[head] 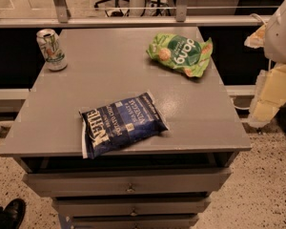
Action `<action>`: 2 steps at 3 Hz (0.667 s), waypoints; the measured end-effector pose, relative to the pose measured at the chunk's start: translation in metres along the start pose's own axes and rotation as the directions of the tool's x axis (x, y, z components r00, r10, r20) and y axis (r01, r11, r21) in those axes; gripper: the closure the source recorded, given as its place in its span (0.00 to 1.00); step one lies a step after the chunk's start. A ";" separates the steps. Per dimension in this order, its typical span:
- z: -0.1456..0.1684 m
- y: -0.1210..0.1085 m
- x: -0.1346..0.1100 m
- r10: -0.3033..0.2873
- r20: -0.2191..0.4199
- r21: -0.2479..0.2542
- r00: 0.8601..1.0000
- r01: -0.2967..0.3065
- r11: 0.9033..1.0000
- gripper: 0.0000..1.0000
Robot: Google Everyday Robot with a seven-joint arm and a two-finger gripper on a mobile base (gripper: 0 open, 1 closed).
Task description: Move green rice chip bag near 7up can
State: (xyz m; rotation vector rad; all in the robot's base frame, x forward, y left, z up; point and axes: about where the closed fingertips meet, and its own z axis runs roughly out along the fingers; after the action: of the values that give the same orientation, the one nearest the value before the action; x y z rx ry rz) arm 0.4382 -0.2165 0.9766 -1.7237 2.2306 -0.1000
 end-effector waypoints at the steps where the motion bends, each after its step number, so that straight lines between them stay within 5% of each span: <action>1: 0.001 -0.001 -0.001 0.000 0.005 0.003 1.000 0.000 1.000 0.00; 2: 0.009 -0.020 -0.007 0.005 0.064 0.039 0.998 -0.008 0.999 0.00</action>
Offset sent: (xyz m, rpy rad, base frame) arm 0.0476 0.0030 -0.0085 0.1134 -0.0958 0.0036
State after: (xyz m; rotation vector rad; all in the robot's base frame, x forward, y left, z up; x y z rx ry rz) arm 0.4605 -0.2143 0.9746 -1.6757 2.1738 -0.0845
